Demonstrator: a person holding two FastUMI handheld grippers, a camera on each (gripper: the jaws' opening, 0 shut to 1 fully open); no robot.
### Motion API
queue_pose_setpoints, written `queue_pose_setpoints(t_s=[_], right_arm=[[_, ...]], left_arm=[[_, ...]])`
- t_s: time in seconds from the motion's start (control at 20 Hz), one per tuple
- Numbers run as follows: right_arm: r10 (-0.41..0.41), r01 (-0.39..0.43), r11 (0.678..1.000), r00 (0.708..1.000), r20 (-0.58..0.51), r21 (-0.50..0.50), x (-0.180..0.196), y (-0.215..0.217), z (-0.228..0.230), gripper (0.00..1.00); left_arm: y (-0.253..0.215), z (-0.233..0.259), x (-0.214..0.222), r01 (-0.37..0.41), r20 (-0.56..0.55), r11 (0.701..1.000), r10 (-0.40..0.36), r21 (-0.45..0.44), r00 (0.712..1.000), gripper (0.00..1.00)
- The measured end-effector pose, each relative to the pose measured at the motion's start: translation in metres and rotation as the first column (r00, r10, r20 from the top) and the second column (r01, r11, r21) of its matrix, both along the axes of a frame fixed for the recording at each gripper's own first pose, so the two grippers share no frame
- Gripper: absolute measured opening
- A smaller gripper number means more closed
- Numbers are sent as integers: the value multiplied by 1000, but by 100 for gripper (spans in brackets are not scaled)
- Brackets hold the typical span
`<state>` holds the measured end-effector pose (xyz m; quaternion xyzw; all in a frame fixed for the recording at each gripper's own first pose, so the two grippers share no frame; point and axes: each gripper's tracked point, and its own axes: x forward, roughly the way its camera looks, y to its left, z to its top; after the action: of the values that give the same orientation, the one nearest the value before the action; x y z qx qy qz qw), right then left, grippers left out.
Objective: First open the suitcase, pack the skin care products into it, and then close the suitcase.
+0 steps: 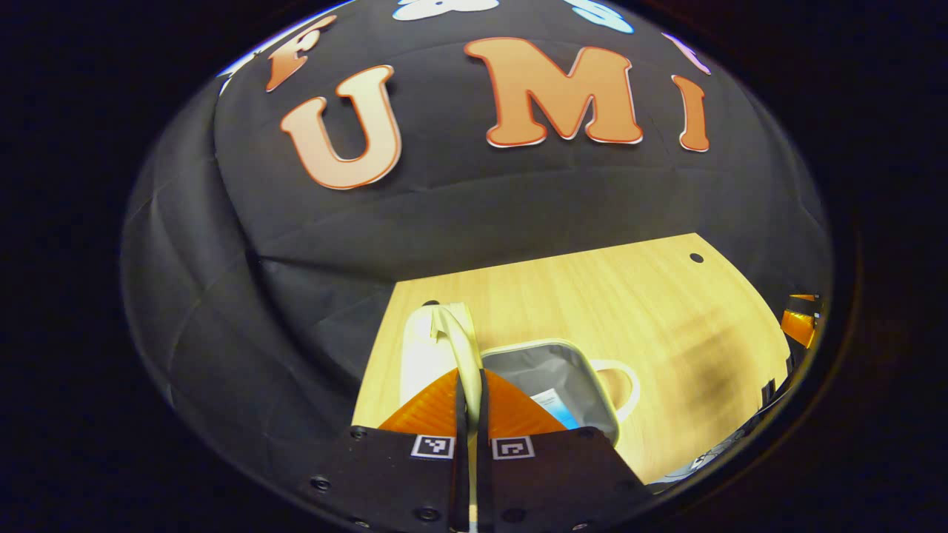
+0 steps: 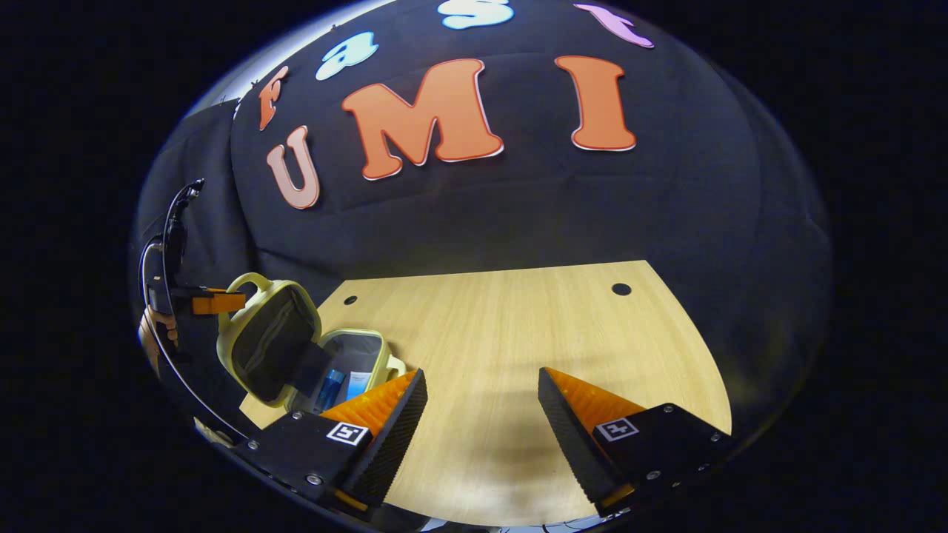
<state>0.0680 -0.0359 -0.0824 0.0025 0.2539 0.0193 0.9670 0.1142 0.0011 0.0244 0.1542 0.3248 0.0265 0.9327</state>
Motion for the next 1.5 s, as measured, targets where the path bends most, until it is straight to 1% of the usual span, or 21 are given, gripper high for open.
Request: queue_pose_setpoints(t_s=[0.1,0.2,0.3,0.35,0.45,0.55,0.7,0.8,0.9,0.95,1.0,1.05,1.1,1.15,1.2,1.25,1.3,1.35,1.45,1.5], right_arm=[[-30,30,1000,1000,-1,-7,-9,-24,0,96],[-63,63,998,998,-2,0,-18,-41,-1,96],[-92,92,996,996,-6,9,-27,-54,-2,96],[-104,104,995,995,-9,7,-31,-58,-3,96],[-126,126,992,992,-14,-8,-40,-67,-6,96],[-144,144,989,989,-21,-15,-51,-73,-10,96],[-167,166,986,986,-30,-19,-63,-78,-17,96],[-174,173,985,984,-31,-27,-68,-79,-19,96],[-172,171,985,984,-39,-33,-75,-78,-23,96],[-167,166,986,985,-48,-34,-78,-76,-26,96],[-161,159,987,986,-51,-32,-79,-71,-27,96],[-152,150,988,987,-53,-29,-79,-67,-28,96],[-143,142,990,988,-52,-27,-79,-62,-28,96],[-132,131,991,990,-47,-22,-78,-55,-27,96],[-119,119,993,992,-42,-18,-77,-48,-26,96],[-107,107,994,993,-39,-15,-76,-43,-27,96],[-94,94,996,995,-37,-12,-73,-37,-26,96],[-80,80,997,996,-33,-8,-72,-30,-26,96],[-56,56,998,998,-17,-1,-66,-18,-22,96],[-44,44,999,999,-4,-1,-62,-11,-18,96]], left_arm=[[-34,-20,9,28,-21,999,-29,-44,999,4],[-63,-43,8,63,-50,995,-66,-73,997,4],[-79,-60,10,102,-74,994,-105,-50,992,5],[-88,-72,11,121,-95,991,-126,-55,987,4],[-104,-97,12,147,-154,982,-164,-115,974,5],[-118,-122,10,144,-199,975,-177,-169,964,3],[-120,-161,4,128,-261,969,-182,-210,948,3],[-124,-174,5,132,-280,970,-187,-202,942,4],[-123,-175,4,158,-284,976,-195,-147,939,4],[-123,-175,3,169,-296,979,-197,-116,935,5],[-125,-178,2,177,-309,978,-203,-111,929,6],[-126,-182,1,167,-324,978,-200,-125,925,14],[-122,-187,1,132,-331,982,-169,-132,928,18],[-118,-184,0,93,-327,986,-135,-141,935,28],[-117,-180,-3,70,-307,985,-117,-159,944,39],[-121,-171,-3,69,-275,977,-124,-201,953,59],[-125,-160,-4,68,-239,970,-126,-235,963,65],[-126,-144,-2,66,-190,966,-116,-252,975,85],[-129,-99,6,78,-55,955,-97,-285,994,100],[-128,-75,11,78,13,951,-78,-298,997,99]])
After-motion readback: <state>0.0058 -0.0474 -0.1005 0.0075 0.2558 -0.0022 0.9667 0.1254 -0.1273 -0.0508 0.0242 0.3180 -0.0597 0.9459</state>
